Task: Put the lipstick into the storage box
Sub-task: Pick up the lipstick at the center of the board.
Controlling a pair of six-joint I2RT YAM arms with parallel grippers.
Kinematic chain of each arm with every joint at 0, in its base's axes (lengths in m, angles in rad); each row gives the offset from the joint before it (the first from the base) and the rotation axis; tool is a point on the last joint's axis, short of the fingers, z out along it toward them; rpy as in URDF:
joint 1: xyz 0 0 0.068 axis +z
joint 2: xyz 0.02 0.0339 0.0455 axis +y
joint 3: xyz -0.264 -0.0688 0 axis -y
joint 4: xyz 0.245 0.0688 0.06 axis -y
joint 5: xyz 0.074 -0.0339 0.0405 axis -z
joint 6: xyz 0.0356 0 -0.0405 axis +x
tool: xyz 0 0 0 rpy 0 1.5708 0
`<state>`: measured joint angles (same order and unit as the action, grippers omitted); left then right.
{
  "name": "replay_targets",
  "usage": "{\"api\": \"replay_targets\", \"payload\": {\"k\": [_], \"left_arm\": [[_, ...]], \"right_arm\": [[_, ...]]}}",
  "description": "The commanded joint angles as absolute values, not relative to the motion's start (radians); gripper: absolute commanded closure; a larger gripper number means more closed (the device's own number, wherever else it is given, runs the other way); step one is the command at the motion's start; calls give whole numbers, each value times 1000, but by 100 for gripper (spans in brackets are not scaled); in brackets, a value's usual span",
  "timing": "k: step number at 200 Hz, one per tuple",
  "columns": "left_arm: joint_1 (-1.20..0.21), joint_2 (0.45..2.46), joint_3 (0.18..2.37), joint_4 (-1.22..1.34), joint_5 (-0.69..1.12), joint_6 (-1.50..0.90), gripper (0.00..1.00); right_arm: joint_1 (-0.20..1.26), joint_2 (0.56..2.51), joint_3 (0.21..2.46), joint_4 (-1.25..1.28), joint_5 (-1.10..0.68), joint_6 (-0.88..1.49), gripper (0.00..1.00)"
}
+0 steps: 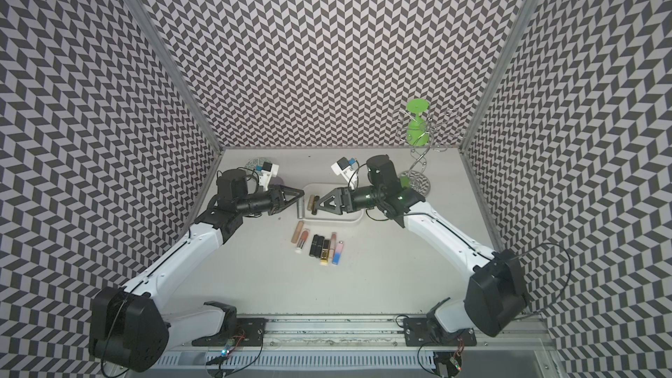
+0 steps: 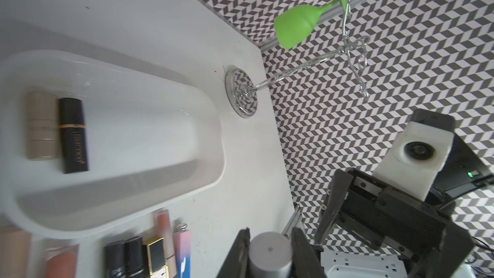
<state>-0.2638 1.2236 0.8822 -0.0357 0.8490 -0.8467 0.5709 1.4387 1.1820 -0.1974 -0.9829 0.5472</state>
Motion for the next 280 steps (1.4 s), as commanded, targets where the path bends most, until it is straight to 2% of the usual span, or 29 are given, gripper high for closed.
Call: {"api": "replay_targets", "payload": {"k": [1, 58, 115, 199, 257, 280], "left_arm": [[-292, 1208, 935, 77, 893, -911, 73], [-339, 1203, 951, 156, 903, -969, 73], [-365, 1203, 962, 131, 892, -946, 73], [-379, 1175, 939, 126, 871, -945, 73], [-389, 1178, 934, 126, 861, -944, 73], [-392, 1181, 936, 127, 857, -945, 73]], "right_arm": [[586, 1420, 1193, -141, -999, 557, 22], [633, 1435, 1197, -144, -967, 559, 26], [661, 1448, 1207, -76, -934, 620, 31], [664, 1457, 1214, -48, -890, 658, 47], [664, 1470, 1218, -9, -894, 686, 51], [663, 1477, 1223, -4, -899, 689, 58]]}}
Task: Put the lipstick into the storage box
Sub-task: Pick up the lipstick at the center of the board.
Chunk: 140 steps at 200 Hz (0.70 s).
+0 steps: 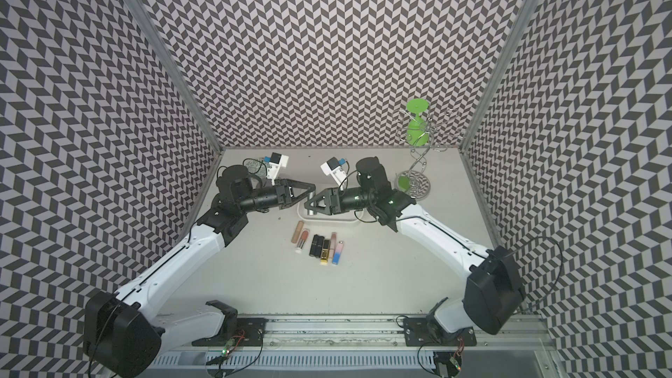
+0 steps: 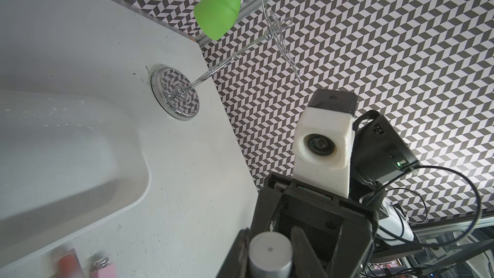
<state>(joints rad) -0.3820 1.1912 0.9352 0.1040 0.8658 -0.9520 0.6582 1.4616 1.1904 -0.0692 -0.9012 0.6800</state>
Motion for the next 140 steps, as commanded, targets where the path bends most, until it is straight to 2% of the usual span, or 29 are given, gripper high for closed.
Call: {"api": "replay_targets", "payload": {"k": [1, 20, 77, 117, 140], "left_arm": [[-392, 1182, 936, 127, 856, -944, 73], [-394, 1183, 936, 129, 852, -944, 73], [-400, 1187, 936, 134, 845, -948, 72], [-400, 1184, 937, 119, 842, -936, 57], [-399, 1179, 943, 106, 835, -926, 44]], "right_arm": [[663, 1477, 1223, -5, -899, 690, 58], [664, 1481, 1227, -2, -902, 691, 65], [663, 1484, 1230, -2, -907, 687, 76], [663, 1480, 1225, -8, -905, 680, 79], [662, 1477, 1223, -13, -899, 678, 80]]}}
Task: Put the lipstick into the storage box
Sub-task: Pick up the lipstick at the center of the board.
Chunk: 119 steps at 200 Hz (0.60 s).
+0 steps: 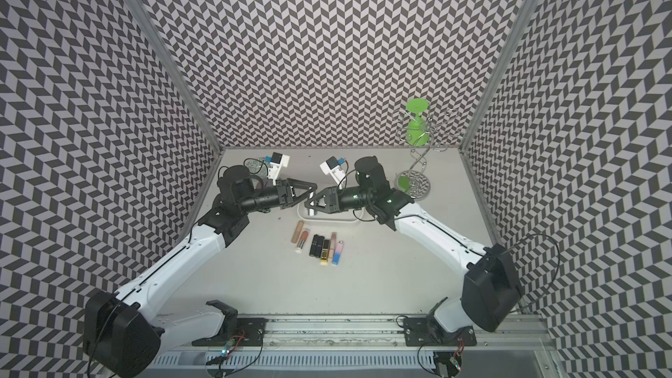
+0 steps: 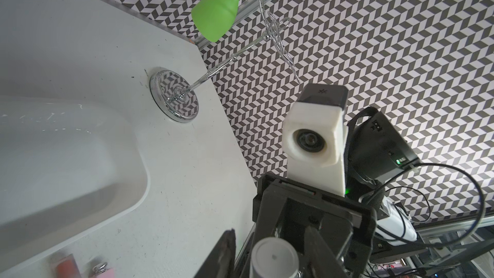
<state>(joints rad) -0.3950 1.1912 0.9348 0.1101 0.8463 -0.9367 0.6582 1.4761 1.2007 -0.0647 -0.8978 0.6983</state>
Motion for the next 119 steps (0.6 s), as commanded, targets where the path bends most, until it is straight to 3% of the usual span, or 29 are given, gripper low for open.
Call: {"api": "replay_targets", "payload": {"k": [1, 22, 37, 43, 83, 94, 119], "left_arm": [[-398, 1178, 942, 106, 834, -925, 43], [-388, 1169, 959, 64, 822, -896, 33], [-369, 1155, 969, 30, 815, -873, 32], [-357, 1147, 968, 14, 809, -863, 26], [-305, 1083, 1000, -250, 647, -693, 25], [-305, 1077, 1015, -345, 574, -630, 2], [-304, 1076, 1030, -494, 464, -526, 1]], "right_arm": [[662, 1478, 1224, -13, -899, 677, 80], [657, 1476, 1229, -31, -889, 667, 80], [650, 1478, 1234, -57, -873, 654, 80], [644, 1479, 1238, -76, -863, 646, 80], [621, 1526, 1310, -288, -720, 551, 80], [619, 1546, 1328, -331, -682, 537, 80], [618, 1597, 1370, -414, -603, 513, 80]]}}
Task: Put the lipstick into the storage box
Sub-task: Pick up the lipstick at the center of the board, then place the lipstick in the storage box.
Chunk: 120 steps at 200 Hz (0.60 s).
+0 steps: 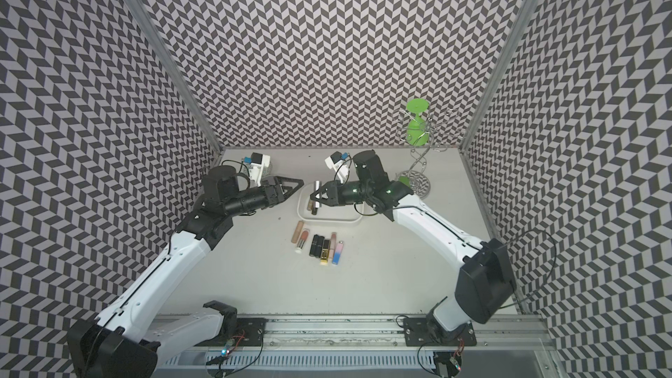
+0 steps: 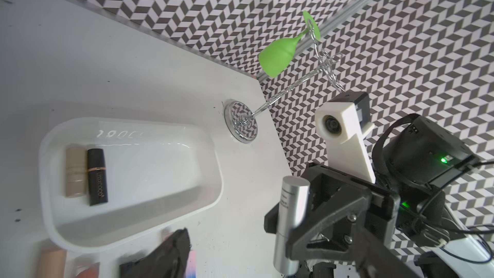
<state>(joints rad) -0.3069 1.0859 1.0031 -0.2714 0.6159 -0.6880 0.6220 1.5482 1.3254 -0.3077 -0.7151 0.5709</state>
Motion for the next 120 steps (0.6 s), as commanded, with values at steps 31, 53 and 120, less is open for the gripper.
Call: {"api": "replay_targets", "payload": {"k": [31, 53, 120], "left_arm": [[-304, 1051, 1004, -541, 412, -483, 1], [-305, 1043, 972, -552, 394, -469, 1], [-311, 1067, 910, -590, 369, -403, 1]], "right_arm": [[617, 1671, 1427, -490, -518, 495, 79], [617, 1729, 1465, -528, -472, 489, 80], [617, 1932, 1580, -544, -383, 508, 79]]}}
